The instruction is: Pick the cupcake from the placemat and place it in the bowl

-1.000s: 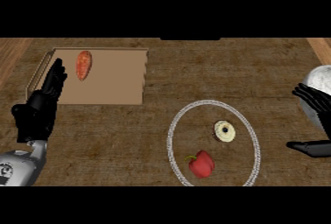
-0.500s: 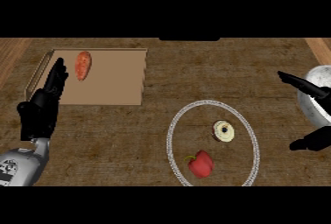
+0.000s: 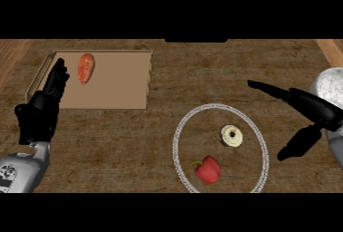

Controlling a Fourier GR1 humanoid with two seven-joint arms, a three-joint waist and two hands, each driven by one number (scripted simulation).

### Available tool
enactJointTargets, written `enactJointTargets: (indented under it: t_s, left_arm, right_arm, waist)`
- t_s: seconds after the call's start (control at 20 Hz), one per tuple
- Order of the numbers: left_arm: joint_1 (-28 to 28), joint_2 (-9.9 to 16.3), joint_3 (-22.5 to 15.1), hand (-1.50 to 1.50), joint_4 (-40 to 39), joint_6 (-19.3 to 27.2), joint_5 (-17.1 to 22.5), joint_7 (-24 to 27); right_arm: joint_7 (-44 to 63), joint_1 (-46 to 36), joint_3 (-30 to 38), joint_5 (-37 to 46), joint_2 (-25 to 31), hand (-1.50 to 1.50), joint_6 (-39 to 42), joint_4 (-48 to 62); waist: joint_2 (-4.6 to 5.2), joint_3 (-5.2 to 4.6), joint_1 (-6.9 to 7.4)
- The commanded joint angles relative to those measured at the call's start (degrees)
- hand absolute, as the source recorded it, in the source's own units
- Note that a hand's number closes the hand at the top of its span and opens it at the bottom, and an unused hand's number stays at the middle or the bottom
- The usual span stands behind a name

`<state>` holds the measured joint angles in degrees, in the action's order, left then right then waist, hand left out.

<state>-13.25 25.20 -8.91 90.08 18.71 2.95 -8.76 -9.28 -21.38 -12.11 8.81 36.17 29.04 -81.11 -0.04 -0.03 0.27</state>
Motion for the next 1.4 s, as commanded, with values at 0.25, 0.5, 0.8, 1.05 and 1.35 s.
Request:
enactJointTargets:
  t_s: [0.25, 0.5, 0.8, 1.05, 1.35]
  left_arm:
    - [-0.99, -2.32, 2.35, 0.00, -3.18, -2.39, -1.18, 1.13]
    - [5.61, -0.27, 4.06, 0.00, 3.83, -4.98, -1.06, 1.39]
    - [-0.57, -5.20, 5.95, 0.00, -2.73, -5.34, -5.30, 1.68]
    - [0.52, -8.35, 5.19, 0.00, 0.00, -4.46, -8.02, -0.48]
    - [3.83, -7.72, 8.01, 0.00, 4.00, -8.28, -8.29, 0.00]
  right_arm:
    - [12.65, -4.36, -6.56, 8.46, -7.43, -1.50, 3.54, -0.44]
    - [9.87, 0.78, -7.13, 14.62, -6.85, -1.50, 1.96, 2.03]
    - [8.70, 1.55, -6.21, 21.16, -12.12, -1.50, 1.32, 3.41]
    - [3.61, -1.77, -5.29, 25.11, -16.90, -1.50, -0.98, 13.97]
    - [3.28, -5.11, -3.69, 29.45, -21.13, -1.50, -1.49, 18.89]
  waist:
    - [0.10, 0.00, -0.10]
    - [-0.05, 0.03, 0.15]
    - [0.04, 0.03, -0.31]
    - [0.10, 0.04, -0.04]
    - [0.07, 0.04, 0.05]
